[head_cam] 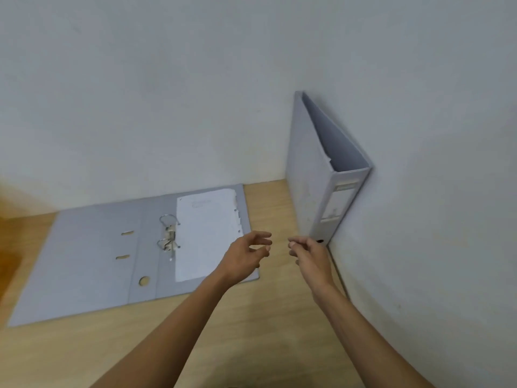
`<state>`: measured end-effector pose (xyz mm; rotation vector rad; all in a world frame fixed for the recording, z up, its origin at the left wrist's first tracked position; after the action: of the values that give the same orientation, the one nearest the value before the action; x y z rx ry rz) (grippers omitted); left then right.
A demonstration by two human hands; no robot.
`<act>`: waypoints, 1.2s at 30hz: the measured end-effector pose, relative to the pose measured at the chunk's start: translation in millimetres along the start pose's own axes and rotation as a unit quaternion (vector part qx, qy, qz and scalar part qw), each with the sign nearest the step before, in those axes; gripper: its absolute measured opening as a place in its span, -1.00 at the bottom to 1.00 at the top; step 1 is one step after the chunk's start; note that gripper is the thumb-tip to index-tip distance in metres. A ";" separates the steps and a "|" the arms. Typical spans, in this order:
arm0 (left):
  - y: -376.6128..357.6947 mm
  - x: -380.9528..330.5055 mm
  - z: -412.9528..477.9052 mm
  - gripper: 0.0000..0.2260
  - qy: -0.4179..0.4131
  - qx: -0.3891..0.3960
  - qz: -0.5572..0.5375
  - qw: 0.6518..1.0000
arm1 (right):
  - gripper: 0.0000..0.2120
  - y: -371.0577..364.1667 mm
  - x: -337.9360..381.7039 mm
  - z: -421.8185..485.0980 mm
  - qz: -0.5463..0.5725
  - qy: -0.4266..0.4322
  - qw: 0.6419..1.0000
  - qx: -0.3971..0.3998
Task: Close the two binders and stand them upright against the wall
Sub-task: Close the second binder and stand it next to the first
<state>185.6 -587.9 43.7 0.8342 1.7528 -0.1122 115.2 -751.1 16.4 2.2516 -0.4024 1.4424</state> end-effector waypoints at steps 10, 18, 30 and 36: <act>118.3 139.8 -94.8 -0.75 0.141 -0.076 -0.097 0.982 | -0.88 -143.0 -31.7 -49.7 -0.065 -0.059 0.986 0.139; 220.5 225.3 -154.3 -0.74 0.196 -0.133 -0.145 0.961 | -0.82 -262.4 -38.0 -93.8 -0.102 -0.089 0.969 0.206; 351.6 327.4 -199.1 -0.67 0.246 -0.213 -0.136 0.936 | -0.75 -408.5 -34.6 -110.3 -0.142 -0.103 0.951 0.254; 416.3 353.1 -183.6 -0.46 0.255 -0.284 -0.045 0.923 | -0.70 -452.6 -22.0 -94.3 -0.164 -0.108 0.948 0.252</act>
<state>239.6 -24.4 -61.6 0.3649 2.1475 0.5806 241.4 -312.5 -60.6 2.7217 0.3110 1.2235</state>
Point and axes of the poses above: each hand's wrist, its own z-axis towards the middle knuckle, its own y-axis out of the back of the hand, x = y × z, the point moved 10 cm from there along z, towards the middle knuckle
